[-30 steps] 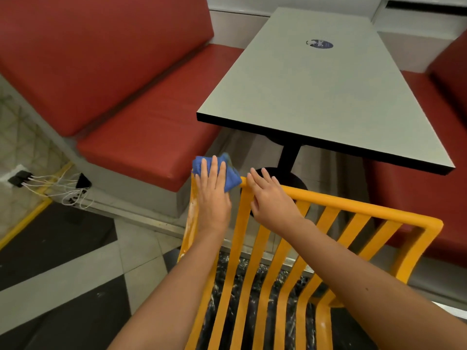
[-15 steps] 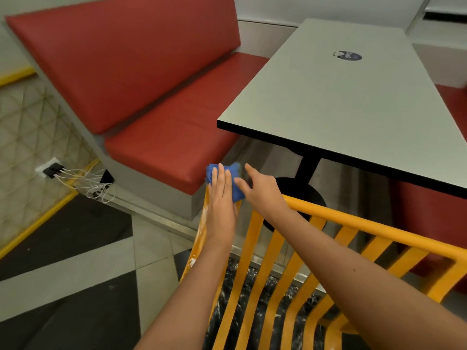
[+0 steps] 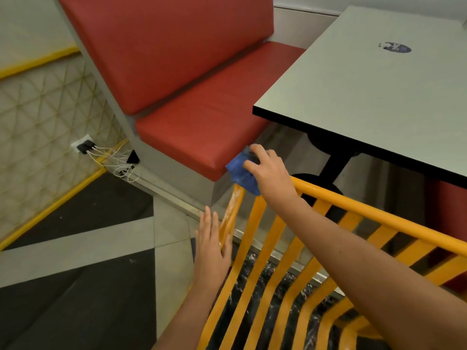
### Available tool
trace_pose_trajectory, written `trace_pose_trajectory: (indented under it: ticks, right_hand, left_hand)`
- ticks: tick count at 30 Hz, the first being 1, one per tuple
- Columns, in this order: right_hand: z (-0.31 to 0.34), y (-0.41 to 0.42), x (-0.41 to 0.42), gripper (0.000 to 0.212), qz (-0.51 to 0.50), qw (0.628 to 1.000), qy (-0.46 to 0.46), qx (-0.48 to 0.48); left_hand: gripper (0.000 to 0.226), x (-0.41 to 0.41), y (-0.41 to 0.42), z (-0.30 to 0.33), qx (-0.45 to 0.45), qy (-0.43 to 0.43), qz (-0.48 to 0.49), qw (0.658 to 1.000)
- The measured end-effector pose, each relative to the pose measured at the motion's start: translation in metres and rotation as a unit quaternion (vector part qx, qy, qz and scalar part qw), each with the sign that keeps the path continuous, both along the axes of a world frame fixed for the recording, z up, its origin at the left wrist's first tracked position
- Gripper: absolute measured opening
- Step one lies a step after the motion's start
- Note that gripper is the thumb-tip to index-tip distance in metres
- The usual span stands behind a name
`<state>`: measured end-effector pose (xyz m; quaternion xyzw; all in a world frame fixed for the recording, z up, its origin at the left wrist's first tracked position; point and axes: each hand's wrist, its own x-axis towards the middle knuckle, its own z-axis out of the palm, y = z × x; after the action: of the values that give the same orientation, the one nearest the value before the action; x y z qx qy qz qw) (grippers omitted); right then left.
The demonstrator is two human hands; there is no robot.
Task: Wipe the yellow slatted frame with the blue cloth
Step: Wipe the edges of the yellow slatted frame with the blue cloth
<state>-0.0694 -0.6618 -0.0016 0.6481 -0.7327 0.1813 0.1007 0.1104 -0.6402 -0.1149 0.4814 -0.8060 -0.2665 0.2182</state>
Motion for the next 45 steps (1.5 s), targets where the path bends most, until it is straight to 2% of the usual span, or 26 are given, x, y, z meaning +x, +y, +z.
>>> trace_pose_trajectory:
  ticks: [2, 5, 6, 9, 10, 13, 14, 17, 22, 26, 32, 36, 41, 45]
  right_hand:
    - [-0.009, 0.0, -0.002, 0.025, -0.001, 0.996, 0.084, -0.002]
    - [-0.017, 0.004, 0.006, 0.027, -0.065, 0.987, 0.146, 0.031]
    - [-0.018, 0.007, 0.009, 0.033, -0.087, 0.981, 0.165, 0.058]
    - [-0.03, 0.008, 0.013, 0.074, -0.119, 0.964, 0.209, 0.117]
    - [-0.032, 0.007, 0.015, 0.077, -0.124, 0.962, 0.206, 0.126]
    - [-0.036, 0.0, 0.014, 0.047, -0.128, 0.967, 0.203, 0.081]
    - [-0.035, -0.001, 0.012, 0.044, -0.117, 0.971, 0.198, 0.061]
    - [-0.037, 0.0, 0.001, 0.048, -0.045, 0.978, 0.203, -0.003]
    - [-0.035, 0.008, -0.001, 0.06, 0.045, 0.968, 0.245, 0.003]
    - [-0.04, 0.009, 0.001, 0.071, 0.062, 0.968, 0.245, 0.004]
    - [-0.051, 0.008, 0.009, 0.066, 0.058, 0.964, 0.258, -0.003]
    - [-0.057, 0.011, 0.011, 0.064, 0.067, 0.958, 0.279, 0.019]
    - [-0.069, 0.02, 0.016, 0.06, 0.123, 0.952, 0.276, 0.041]
    - [-0.058, 0.013, 0.014, 0.054, 0.083, 0.959, 0.27, 0.029]
  left_hand:
    - [0.061, -0.001, -0.002, 0.003, 0.035, 0.038, 0.001, 0.999]
    - [0.058, -0.007, -0.009, 0.01, 0.053, 0.06, 0.013, 0.997]
    - [0.058, -0.007, -0.011, 0.01, 0.054, 0.058, 0.015, 0.997]
    - [0.059, 0.001, -0.01, 0.004, 0.068, 0.05, 0.028, 0.996]
    - [0.061, 0.006, -0.008, 0.001, 0.077, 0.045, 0.034, 0.995]
    - [0.063, 0.022, -0.001, -0.013, 0.096, 0.027, 0.04, 0.994]
    - [0.063, 0.028, 0.001, -0.017, 0.1, 0.02, 0.04, 0.994]
    - [0.063, 0.042, 0.008, -0.029, 0.115, 0.011, 0.044, 0.992]
    - [0.064, 0.06, 0.025, -0.05, 0.107, -0.044, 0.037, 0.993]
    - [0.064, 0.069, 0.035, -0.064, 0.101, -0.097, 0.021, 0.99]
    - [0.065, 0.088, 0.048, -0.082, 0.117, -0.17, 0.06, 0.977]
    - [0.063, 0.09, 0.047, -0.087, 0.124, -0.17, 0.053, 0.976]
    - [0.059, 0.091, 0.046, -0.08, 0.104, -0.188, 0.041, 0.976]
    - [0.057, 0.093, 0.043, -0.08, 0.092, -0.195, 0.027, 0.976]
